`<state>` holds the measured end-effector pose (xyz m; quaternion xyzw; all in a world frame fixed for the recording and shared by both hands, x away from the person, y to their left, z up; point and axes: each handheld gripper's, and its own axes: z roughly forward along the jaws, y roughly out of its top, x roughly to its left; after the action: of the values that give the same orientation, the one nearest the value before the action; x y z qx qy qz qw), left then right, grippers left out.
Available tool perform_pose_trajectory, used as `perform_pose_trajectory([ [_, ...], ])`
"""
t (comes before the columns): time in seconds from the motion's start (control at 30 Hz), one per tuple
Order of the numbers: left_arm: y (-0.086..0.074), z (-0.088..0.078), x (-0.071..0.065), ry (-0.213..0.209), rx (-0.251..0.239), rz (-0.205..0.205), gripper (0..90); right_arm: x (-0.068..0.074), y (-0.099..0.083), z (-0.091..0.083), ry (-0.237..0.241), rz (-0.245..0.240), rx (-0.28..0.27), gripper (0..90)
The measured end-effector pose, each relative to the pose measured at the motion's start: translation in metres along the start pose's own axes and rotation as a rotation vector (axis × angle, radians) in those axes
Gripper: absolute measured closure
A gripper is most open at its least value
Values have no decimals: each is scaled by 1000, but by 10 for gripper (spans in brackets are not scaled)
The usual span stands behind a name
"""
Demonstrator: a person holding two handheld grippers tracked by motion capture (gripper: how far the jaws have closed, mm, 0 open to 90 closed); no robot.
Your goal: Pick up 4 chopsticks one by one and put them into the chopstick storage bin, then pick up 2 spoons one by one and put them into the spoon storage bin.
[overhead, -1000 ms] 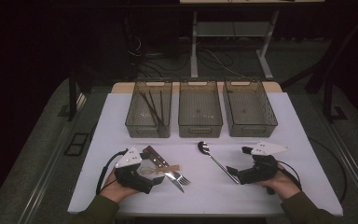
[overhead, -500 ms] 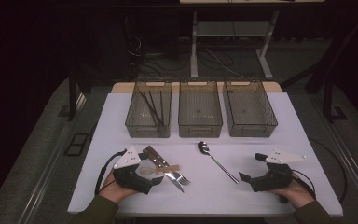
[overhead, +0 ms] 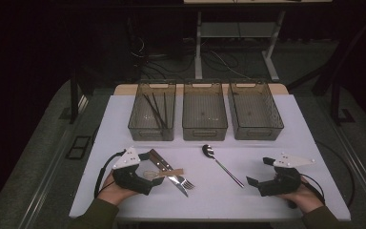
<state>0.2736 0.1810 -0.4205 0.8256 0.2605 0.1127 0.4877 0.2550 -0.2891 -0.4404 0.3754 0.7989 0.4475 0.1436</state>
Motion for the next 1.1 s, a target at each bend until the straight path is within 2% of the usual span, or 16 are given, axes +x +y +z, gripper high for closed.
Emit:
perform_pose_trajectory([
  [0.27,-1,-7,11,16,8,0,49,0,0,0,10,2,1,19],
  [0.63,-11,-20,33,47,12,-40,156,1,1,1,19,2,0,19],
  [0.8,-14,-18,36,45,50,-47,280,1,1,2,21,3,5,19],
  [0.97,-14,-12,31,22,81,-20,403,1,1,2,17,3,6,19],
  [1.1,-14,-8,31,17,107,-30,466,1,1,2,16,-1,7,19],
])
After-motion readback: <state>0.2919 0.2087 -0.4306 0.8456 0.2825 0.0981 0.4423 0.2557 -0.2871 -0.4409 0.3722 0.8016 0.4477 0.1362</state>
